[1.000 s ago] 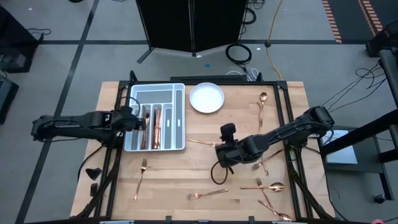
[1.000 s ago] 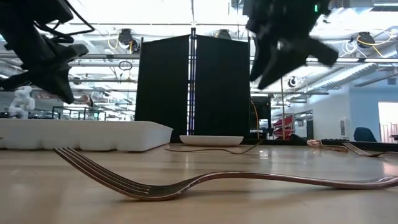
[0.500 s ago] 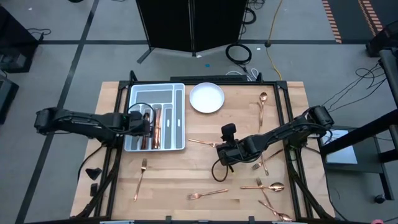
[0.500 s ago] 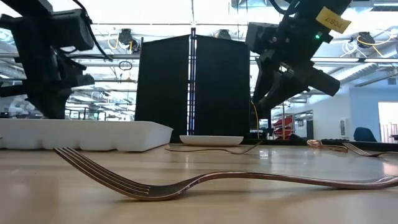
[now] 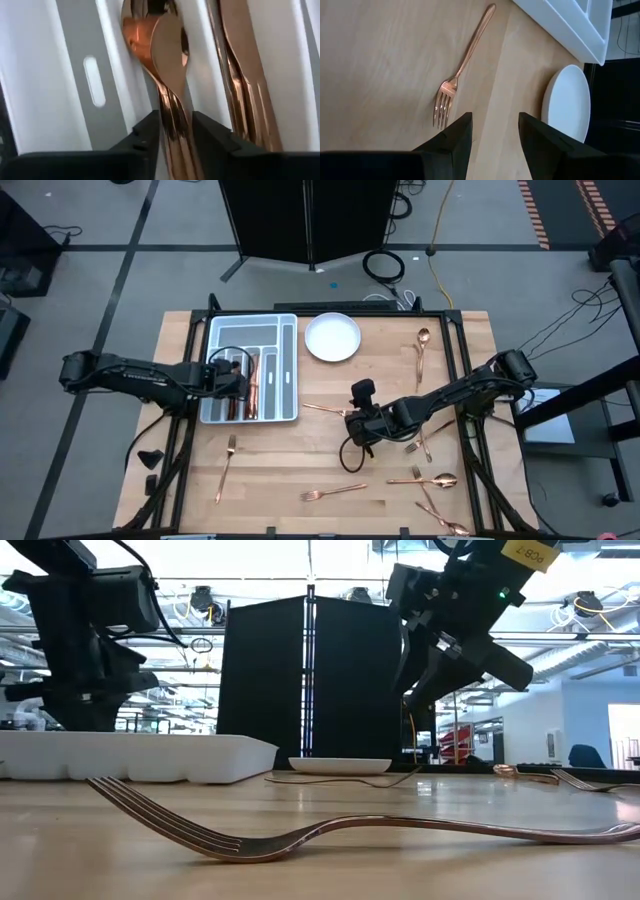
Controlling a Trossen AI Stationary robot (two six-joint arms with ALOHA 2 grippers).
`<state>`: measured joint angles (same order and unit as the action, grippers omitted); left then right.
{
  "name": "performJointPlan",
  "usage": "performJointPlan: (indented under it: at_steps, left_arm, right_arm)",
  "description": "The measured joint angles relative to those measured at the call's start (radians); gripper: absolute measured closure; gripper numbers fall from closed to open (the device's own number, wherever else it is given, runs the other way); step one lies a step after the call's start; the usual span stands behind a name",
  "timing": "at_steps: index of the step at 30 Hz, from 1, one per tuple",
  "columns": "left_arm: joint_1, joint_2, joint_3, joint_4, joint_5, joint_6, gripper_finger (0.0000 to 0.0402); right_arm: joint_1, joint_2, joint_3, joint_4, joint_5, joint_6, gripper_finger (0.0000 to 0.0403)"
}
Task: Sort silverware
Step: Put the spoon on the silverware tray
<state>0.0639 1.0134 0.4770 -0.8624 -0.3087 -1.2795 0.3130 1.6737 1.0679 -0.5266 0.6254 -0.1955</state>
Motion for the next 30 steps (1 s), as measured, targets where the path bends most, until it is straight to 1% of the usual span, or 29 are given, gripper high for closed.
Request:
performJointPlan:
  at_steps: [3,5,9,11,12,14,16,17,18,20,23,25,27,30]
  left_arm:
    - [0.0,-0.001,0.006,0.005,-0.019,0.059,0.0261]
    - [0.0,-0.009,0.037,0.005,-0.035,0.13,0.0248]
    - [0.0,-0.034,0.128,0.022,-0.089,0.301,0.0238]
    - [-0.002,-0.044,0.17,0.084,-0.1,0.42,0.0238]
    - [-0.007,-0.048,0.184,0.125,-0.092,0.493,0.0237]
    - [-0.021,-0.049,0.196,0.247,-0.035,0.628,0.0237]
    - [-0.041,-0.047,0.187,0.386,0.035,0.729,0.0237]
    - [-0.052,-0.044,0.176,0.462,0.068,0.77,0.0237]
    - [-0.065,-0.036,0.163,0.543,0.095,0.808,0.0237]
    - [-0.087,-0.013,0.135,0.677,0.143,0.878,0.0237]
    - [-0.114,0.035,0.091,0.898,0.204,0.95,0.0237]
    - [-0.129,0.076,0.067,1.036,0.239,0.995,0.0237]
    - [-0.143,0.129,0.057,1.163,0.273,1.036,0.0237]
    - [-0.161,0.207,0.055,1.314,0.324,1.087,0.0237]
  right_arm:
    - [0.0,0.0,0.0,0.0,0.0,0.001,0.0252]
    - [0.0,0.0,0.0,-0.004,0.0,0.0,0.0252]
    - [0.0,0.0,0.0,-0.019,0.0,-0.003,0.0252]
    - [0.002,0.0,0.001,-0.03,0.0,0.007,0.0252]
    - [0.003,0.0,0.004,-0.039,0.0,0.025,0.0252]
    - [0.005,0.0,0.02,-0.082,-0.003,0.1,0.0252]
    - [0.011,0.0,0.052,-0.16,-0.009,0.25,0.0252]
    - [0.014,0.0,0.072,-0.215,-0.028,0.332,0.0252]
    - [0.016,0.0,0.095,-0.278,-0.064,0.416,0.0252]
    - [0.016,0.0,0.141,-0.402,-0.186,0.578,0.0252]
    - [0.023,-0.001,0.166,-0.522,-0.452,0.789,0.0252]
    - [0.06,0.0,0.152,-0.566,-0.596,0.878,0.0252]
    - [0.117,0.0,0.122,-0.56,-0.67,0.914,0.0252]
    - [0.202,0.0,0.075,-0.56,-0.729,0.956,0.0252]
